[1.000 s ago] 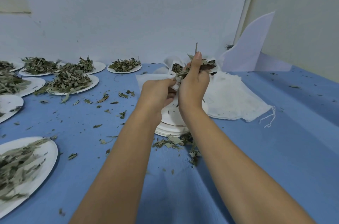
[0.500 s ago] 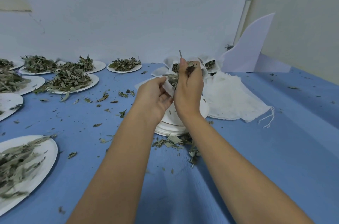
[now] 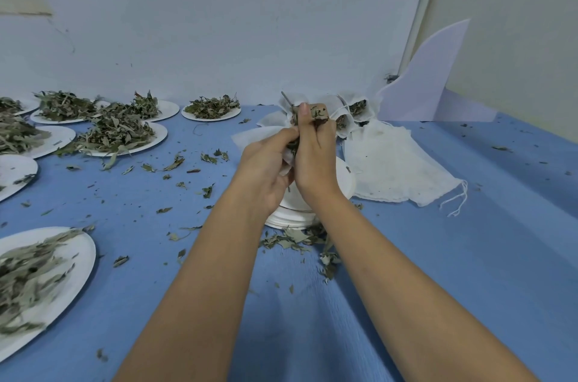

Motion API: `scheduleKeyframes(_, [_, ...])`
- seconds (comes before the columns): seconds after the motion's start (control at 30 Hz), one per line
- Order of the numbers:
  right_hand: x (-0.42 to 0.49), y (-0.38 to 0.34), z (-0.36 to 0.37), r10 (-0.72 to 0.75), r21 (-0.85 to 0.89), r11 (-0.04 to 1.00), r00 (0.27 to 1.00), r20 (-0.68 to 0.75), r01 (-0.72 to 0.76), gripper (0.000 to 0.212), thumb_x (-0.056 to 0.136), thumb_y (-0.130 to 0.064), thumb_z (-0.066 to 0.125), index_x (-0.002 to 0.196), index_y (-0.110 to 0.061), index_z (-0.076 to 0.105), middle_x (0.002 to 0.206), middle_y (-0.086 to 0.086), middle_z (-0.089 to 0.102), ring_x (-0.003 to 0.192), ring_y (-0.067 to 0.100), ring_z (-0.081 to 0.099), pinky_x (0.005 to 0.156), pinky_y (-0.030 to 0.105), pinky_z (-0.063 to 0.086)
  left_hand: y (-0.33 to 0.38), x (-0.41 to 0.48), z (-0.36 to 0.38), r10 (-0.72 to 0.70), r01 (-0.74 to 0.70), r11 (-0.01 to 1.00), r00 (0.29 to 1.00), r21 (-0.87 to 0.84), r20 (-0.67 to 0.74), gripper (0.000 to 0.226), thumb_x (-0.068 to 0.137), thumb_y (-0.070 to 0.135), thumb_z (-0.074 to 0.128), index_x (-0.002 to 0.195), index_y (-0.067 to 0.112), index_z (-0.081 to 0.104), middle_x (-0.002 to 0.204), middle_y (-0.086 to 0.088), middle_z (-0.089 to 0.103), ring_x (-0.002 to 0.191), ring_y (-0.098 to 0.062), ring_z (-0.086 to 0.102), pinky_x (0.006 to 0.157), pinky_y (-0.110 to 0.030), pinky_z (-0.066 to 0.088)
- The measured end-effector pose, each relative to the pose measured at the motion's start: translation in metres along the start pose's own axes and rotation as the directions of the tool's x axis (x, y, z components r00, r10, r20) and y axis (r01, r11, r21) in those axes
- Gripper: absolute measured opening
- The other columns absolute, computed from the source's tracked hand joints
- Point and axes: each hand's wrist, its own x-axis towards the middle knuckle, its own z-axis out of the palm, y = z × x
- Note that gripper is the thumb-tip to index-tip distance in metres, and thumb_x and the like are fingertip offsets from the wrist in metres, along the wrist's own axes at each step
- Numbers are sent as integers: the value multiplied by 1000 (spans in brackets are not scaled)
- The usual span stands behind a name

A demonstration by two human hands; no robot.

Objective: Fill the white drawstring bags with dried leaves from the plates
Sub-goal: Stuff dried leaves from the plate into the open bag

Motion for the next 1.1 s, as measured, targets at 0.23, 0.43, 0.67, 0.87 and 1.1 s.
scheduleKeyframes(0.23, [-4,6,-3,18,96,995,995,98,-28,26,100,-32,44,95,-17,65,99,2,68,96,13,64,81,21,51,-2,2,0,9,-10,994,1000,-111,-12,9,88,0,56,81,5,57,70,-7,51,53,-9,56,46,-17,48])
scheduleKeyframes(0.43, [-7,12,-12,49,94,993,981,187,-68,37,91,-38,36,98,-22,68,88,-1,69,84,5,64,75,16,50,-11,5,0,73,-77,996,995,-55,-69,25,89,-8,51,69,8,54,48,-2,47,55,-13,51,57,-26,48])
scheduleKeyframes(0.67, [-4,12,-14,134,41,988,958,253,-149,35,103,-14,33,128,-9,56,130,3,58,120,8,52,100,16,41,-16,8,-4,184,-172,982,961,77,-208,16,88,-7,53,100,3,55,62,-3,54,43,-4,52,45,-16,44])
scheduleKeyframes(0.87, [1,14,-21,177,32,979,926,333,-199,42,101,-6,35,142,-14,39,142,3,48,132,11,43,110,25,34,-21,10,-7,260,-223,959,937,176,-234,25,88,-5,55,84,19,50,79,0,55,64,-11,51,49,-20,42])
scheduleKeyframes(1.1, [2,21,-23,204,-93,979,903,378,-183,44,98,-10,36,139,-22,46,106,-26,55,86,-24,55,77,2,42,-12,11,-7,43,-49,997,994,-57,-101,6,90,8,48,96,8,49,67,-3,51,51,-11,56,54,-24,46])
